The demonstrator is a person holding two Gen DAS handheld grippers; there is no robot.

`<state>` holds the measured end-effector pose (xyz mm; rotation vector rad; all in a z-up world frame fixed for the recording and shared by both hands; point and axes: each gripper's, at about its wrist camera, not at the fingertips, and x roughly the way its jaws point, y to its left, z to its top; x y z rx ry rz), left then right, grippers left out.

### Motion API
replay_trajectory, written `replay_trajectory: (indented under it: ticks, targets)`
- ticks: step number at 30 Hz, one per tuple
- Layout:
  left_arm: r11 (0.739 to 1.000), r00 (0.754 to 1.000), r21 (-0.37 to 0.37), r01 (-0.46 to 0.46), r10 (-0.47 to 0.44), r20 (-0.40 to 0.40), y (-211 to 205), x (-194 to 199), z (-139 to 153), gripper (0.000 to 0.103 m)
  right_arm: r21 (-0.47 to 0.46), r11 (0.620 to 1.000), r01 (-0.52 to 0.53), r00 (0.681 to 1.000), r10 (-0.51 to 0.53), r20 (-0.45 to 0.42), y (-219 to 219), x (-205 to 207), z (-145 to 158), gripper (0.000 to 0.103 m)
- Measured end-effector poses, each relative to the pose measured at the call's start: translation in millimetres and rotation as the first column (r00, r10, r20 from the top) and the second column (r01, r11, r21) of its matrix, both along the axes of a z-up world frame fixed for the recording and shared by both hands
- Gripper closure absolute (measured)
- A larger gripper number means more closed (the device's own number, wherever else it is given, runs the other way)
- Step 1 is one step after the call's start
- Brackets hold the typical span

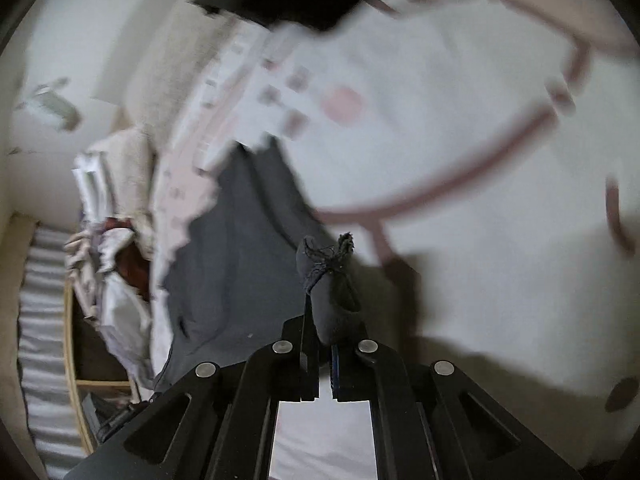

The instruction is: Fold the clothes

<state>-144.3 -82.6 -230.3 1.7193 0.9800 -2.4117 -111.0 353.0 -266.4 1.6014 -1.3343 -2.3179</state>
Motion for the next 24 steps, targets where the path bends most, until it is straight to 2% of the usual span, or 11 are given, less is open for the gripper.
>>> replay_trajectory:
  ticks: [2, 5, 9, 12, 14, 16, 18, 19, 20, 22, 24]
  targets:
    - [1.0, 1.0, -0.012, -0.009, 0.009, -0.007, -3, 6, -7, 0.096, -0.01, 1.0, 0.013, 1.0, -0.013, -0.019, 1, 7, -4, 0.099]
    - [0.999, 1.0, -0.028, -0.016, 0.015, -0.025, -7, 13, -6, 0.091, 0.043, 0.999, -0.014, 0.999, 0.016, -0.037, -4, 6, 4, 0.099]
    - [0.995, 0.996, -0.103, -0.017, 0.008, -0.084, -12, 25, 15, 0.068, 0.136, 0.988, -0.067, 0.995, 0.075, -0.059, -12, 2, 18, 0.099]
    - [0.982, 0.99, -0.187, -0.042, 0.016, -0.139, -18, 33, 37, 0.068, 0.195, 0.975, -0.109, 0.989, 0.126, -0.081, -22, -1, 30, 0.099]
    - [0.971, 0.982, -0.235, -0.031, -0.014, -0.188, -16, 38, 54, 0.068, 0.234, 0.963, -0.135, 0.983, 0.161, -0.093, -29, -3, 38, 0.099]
    - [0.951, 0.955, -0.302, 0.059, -0.142, -0.261, 6, 39, 73, 0.068, 0.273, 0.948, -0.161, 0.975, 0.195, -0.104, -36, -5, 45, 0.099]
    - [0.893, 0.883, -0.408, 0.192, -0.338, -0.326, 45, 46, 88, 0.068, 0.243, 0.956, -0.166, 0.975, 0.196, -0.103, -34, -5, 46, 0.099]
    - [0.844, 0.829, -0.473, 0.252, -0.441, -0.345, 69, 52, 92, 0.068, 0.204, 0.966, -0.161, 0.978, 0.184, -0.099, -30, -5, 45, 0.099]
    - [0.781, 0.761, -0.545, 0.306, -0.544, -0.353, 95, 58, 96, 0.068, 0.163, 0.974, -0.156, 0.981, 0.172, -0.094, -26, -5, 43, 0.099]
    - [0.629, 0.595, -0.685, 0.368, -0.725, -0.347, 146, 76, 96, 0.068, 0.077, 0.987, -0.141, 0.986, 0.148, -0.081, -18, -6, 39, 0.099]
    - [0.47, 0.428, -0.797, 0.379, -0.853, -0.3, 191, 93, 86, 0.068, -0.008, 0.992, -0.127, 0.99, 0.126, -0.07, -11, -8, 37, 0.099]
